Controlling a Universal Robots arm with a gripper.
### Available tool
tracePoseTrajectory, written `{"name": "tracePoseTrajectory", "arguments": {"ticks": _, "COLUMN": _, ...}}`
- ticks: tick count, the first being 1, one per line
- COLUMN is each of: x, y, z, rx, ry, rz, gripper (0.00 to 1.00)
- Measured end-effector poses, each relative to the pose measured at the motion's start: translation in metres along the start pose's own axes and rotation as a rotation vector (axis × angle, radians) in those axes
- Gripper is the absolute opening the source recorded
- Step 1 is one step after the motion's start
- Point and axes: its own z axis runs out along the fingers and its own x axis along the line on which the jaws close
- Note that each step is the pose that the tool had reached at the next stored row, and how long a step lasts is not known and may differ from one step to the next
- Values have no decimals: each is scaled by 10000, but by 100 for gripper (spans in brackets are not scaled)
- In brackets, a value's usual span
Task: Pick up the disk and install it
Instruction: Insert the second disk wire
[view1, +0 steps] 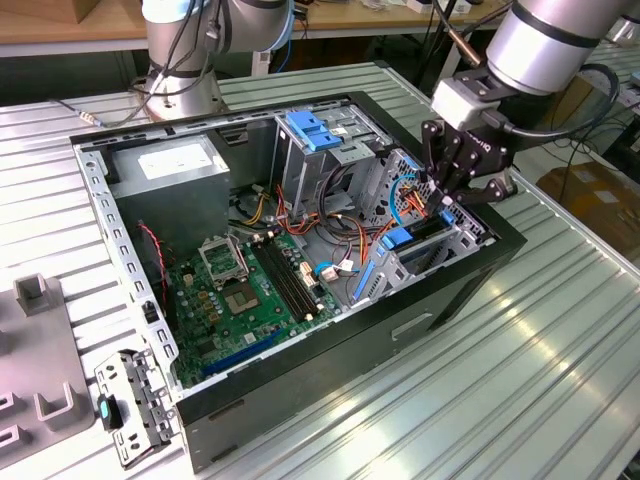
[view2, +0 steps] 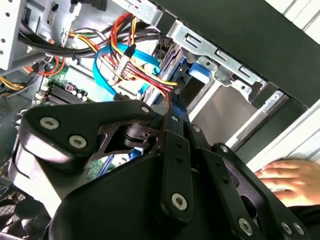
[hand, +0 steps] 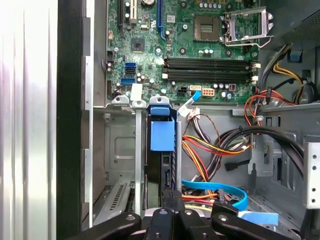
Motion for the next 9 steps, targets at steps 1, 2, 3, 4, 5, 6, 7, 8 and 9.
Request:
{"name": "tracePoseTrajectory", "arguments": {"ticks": 1, "x": -1, "y": 0, "z": -48, "rx": 0, "ry": 3, "rz": 0, "gripper": 11}}
{"name": "tracePoseTrajectory", "arguments": {"ticks": 2, "x": -3, "y": 1, "z": -114, "rx": -1, "ry": 1, "rz": 0, "gripper": 11}}
{"name": "tracePoseTrajectory", "arguments": {"ticks": 3, "x": -5, "y": 3, "z": -155, "rx": 0, "ry": 1, "rz": 1, "gripper": 11}}
{"name": "tracePoseTrajectory", "arguments": {"ticks": 4, "x": -17, "y": 5, "z": -215, "rx": -1, "ry": 2, "rz": 0, "gripper": 11}}
{"name": "tracePoseTrajectory", "arguments": {"ticks": 5, "x": -35, "y": 12, "z": -230, "rx": -10, "ry": -1, "rz": 3, "gripper": 11}}
{"name": "tracePoseTrajectory", "arguments": {"ticks": 6, "x": -48, "y": 19, "z": -232, "rx": -38, "ry": 0, "rz": 2, "gripper": 11}}
{"name": "tracePoseTrajectory", "arguments": {"ticks": 7, "x": -59, "y": 22, "z": -235, "rx": -39, "ry": 1, "rz": 3, "gripper": 11}}
{"name": "tracePoseTrajectory", "arguments": {"ticks": 8, "x": -70, "y": 22, "z": -245, "rx": -40, "ry": 0, "rz": 2, "gripper": 11}}
{"name": "tracePoseTrajectory", "arguments": {"ticks": 9, "x": -100, "y": 22, "z": -277, "rx": -40, "ry": 1, "rz": 1, "gripper": 11}}
